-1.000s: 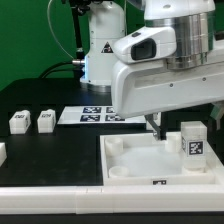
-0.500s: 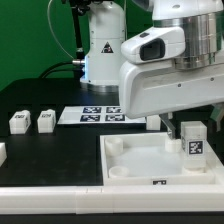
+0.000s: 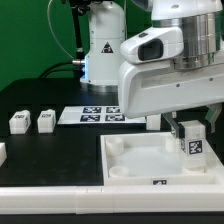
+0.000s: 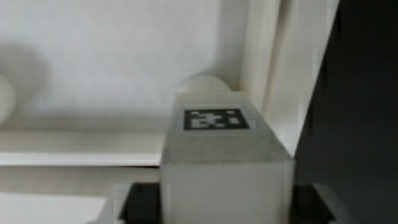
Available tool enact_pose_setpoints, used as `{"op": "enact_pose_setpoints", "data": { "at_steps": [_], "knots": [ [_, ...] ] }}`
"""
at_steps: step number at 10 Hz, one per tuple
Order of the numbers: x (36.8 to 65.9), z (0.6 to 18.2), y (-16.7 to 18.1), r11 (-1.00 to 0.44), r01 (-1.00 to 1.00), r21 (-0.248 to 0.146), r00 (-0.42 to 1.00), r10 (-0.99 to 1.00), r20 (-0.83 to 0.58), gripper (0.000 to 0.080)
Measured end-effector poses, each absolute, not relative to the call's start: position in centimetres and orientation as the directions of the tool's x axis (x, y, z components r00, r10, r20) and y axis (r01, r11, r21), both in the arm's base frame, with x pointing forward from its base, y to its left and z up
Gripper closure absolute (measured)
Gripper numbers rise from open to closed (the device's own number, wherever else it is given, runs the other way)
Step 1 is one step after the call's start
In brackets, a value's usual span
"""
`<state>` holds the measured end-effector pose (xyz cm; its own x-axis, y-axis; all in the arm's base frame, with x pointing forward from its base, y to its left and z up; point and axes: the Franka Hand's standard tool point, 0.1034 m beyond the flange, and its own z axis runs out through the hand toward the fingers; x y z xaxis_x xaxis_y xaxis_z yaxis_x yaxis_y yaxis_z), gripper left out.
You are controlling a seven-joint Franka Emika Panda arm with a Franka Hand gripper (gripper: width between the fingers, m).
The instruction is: Assemble one leg
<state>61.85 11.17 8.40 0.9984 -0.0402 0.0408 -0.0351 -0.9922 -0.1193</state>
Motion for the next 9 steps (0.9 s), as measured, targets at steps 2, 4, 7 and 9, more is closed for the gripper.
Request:
{"op": "enact_pose_setpoints", "data": {
  "at_steps": [2, 4, 7, 9],
  "knots": [
    [61.86, 8.32, 11.11, -0.931, -0.339, -0.136, 0.938, -0.346, 0.031, 0.0508],
    [61.94, 8.28, 10.84, -0.765, -0.626, -0.151, 0.776, -0.631, -0.021, 0.0508],
    [61.87, 8.18, 11.02, -0.351, -0.928, -0.124, 0.364, -0.925, -0.111, 0.0507],
    [61.84, 8.19, 11.35, -0.296, -0.949, -0.113, 0.308, -0.945, -0.112, 0.0507]
  ]
}}
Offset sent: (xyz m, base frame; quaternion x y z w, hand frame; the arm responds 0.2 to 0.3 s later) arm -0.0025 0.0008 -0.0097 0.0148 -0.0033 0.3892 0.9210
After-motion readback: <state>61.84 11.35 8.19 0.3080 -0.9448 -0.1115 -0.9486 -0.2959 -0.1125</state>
